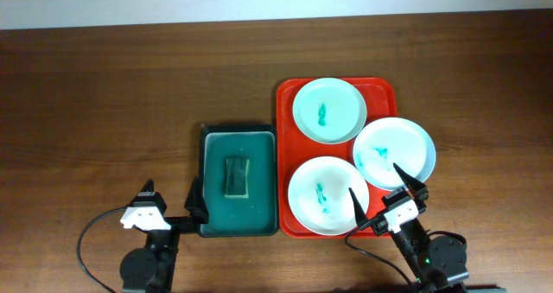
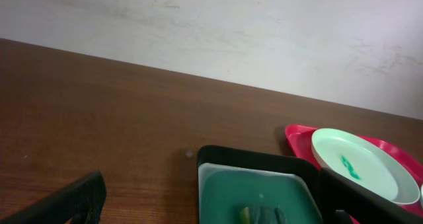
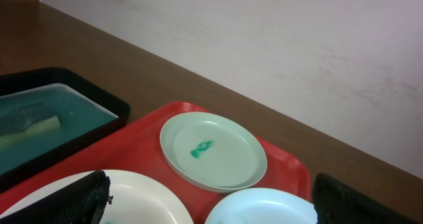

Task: Clean dirty plates on tray and stack at the side
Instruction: 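Move both arms from rest toward the sponge tray and plates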

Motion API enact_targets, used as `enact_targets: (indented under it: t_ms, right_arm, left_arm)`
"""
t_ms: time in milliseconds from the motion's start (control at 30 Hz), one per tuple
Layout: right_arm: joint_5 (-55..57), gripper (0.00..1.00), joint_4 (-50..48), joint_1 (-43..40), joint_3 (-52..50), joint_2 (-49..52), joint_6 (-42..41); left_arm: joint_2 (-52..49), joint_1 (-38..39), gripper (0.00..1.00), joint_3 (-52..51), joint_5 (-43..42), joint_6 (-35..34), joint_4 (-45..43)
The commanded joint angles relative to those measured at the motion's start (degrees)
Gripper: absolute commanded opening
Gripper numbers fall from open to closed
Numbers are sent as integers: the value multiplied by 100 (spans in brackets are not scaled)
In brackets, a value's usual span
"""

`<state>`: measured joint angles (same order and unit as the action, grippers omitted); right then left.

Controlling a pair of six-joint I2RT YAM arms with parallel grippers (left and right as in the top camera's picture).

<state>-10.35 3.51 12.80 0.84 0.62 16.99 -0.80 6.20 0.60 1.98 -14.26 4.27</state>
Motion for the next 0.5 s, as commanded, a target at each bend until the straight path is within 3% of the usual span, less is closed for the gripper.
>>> enact_targets:
  t_ms: [0, 100, 167, 300, 467]
  right_arm:
    - [92, 98, -107, 31, -52, -11, 17]
    - [-273, 98, -170, 33, -22, -11, 11]
    - [-463, 98, -98, 33, 249, -11, -811]
    - [-396, 98, 979, 31, 1580, 262, -1169]
    - [-402, 98, 2774, 31, 3915, 2173, -1156]
  left_arm:
    - [13, -9, 100, -9, 13, 109, -254]
    - [13, -9, 99, 0, -339, 111, -916]
    - [13, -9, 99, 210, -461, 111, -973]
    - [-957, -9, 99, 2039, -459, 507, 546]
    - [-3644, -9, 100, 4789, -929, 518, 2522]
